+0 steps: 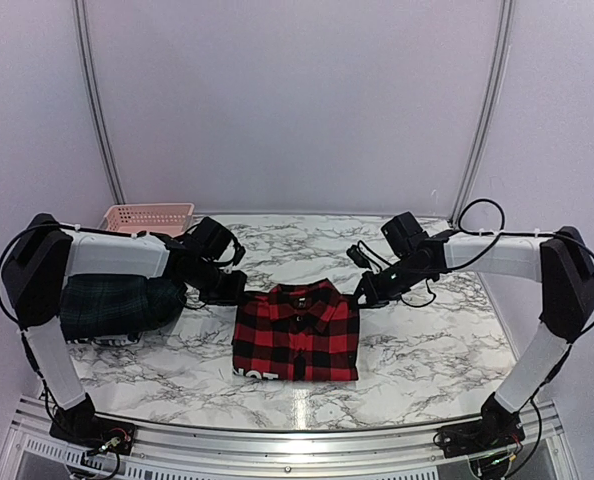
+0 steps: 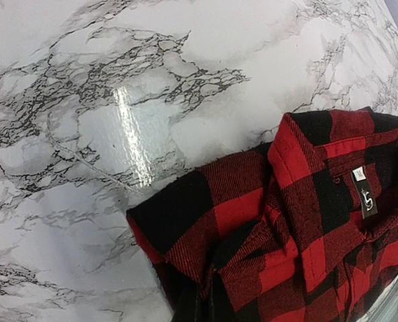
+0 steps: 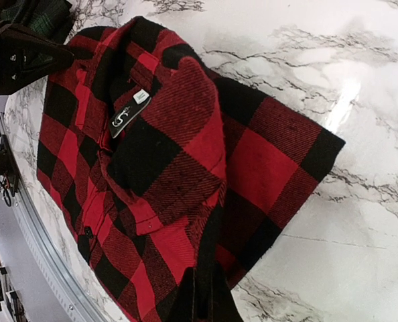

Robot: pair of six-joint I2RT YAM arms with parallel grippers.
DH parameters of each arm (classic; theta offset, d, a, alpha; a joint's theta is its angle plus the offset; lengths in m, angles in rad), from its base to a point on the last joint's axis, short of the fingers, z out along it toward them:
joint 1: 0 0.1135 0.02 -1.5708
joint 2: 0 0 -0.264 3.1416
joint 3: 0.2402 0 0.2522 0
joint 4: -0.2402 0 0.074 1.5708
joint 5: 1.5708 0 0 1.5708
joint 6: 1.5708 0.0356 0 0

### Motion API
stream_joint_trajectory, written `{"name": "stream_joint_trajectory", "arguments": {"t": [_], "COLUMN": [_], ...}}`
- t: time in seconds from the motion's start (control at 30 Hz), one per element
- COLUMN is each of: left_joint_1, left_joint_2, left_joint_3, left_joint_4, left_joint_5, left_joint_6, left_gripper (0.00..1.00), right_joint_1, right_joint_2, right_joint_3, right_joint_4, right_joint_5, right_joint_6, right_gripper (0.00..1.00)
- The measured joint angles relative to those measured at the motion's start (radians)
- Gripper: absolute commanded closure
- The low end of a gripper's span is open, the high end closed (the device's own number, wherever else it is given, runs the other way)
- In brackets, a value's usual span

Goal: Fold and stack the mixed laundry pile
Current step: Smooth out the square-folded T-shirt at the center of the board.

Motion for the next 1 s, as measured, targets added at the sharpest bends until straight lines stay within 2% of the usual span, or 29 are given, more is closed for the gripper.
{"name": "stream_joint_trajectory", "arguments": {"t": [0.13, 0.33, 0.47, 0.63, 0.73, 0.83, 1.0], "left_joint_1": [0.006, 0.026, 0.031, 0.031, 0.031, 0.031, 0.031], "left_joint_2": [0.004, 0.058, 0.064, 0.041, 0.024, 0.019, 0.02], "left_joint_3": [0.0, 0.0, -0.004, -0.013, -0.014, -0.014, -0.014], "left_joint_4": [0.002, 0.011, 0.012, 0.012, 0.013, 0.013, 0.013], "left_joint_5": [-0.002, -0.013, -0.015, -0.016, -0.008, -0.002, 0.013], "left_joint_6": [-0.005, -0.019, -0.028, -0.028, -0.027, -0.025, -0.023], "left_gripper": [0.82, 0.72, 0.63, 0.64, 0.69, 0.74, 0.75], "right_joint_1": [0.0, -0.001, -0.001, -0.001, -0.001, -0.002, -0.005], "right_joint_2": [0.059, 0.196, 0.224, 0.2, 0.181, 0.164, 0.158], "right_joint_3": [0.01, 0.057, 0.063, 0.063, 0.063, 0.063, 0.063], "right_joint_4": [0.025, 0.042, 0.04, 0.029, 0.016, 0.011, 0.01], "right_joint_5": [0.013, 0.051, 0.058, 0.074, 0.088, 0.092, 0.09], "right_joint_6": [-0.008, -0.016, -0.016, -0.014, -0.014, -0.012, -0.005], "right_gripper": [1.0, 1.0, 0.83, 0.81, 0.82, 0.86, 0.92]}}
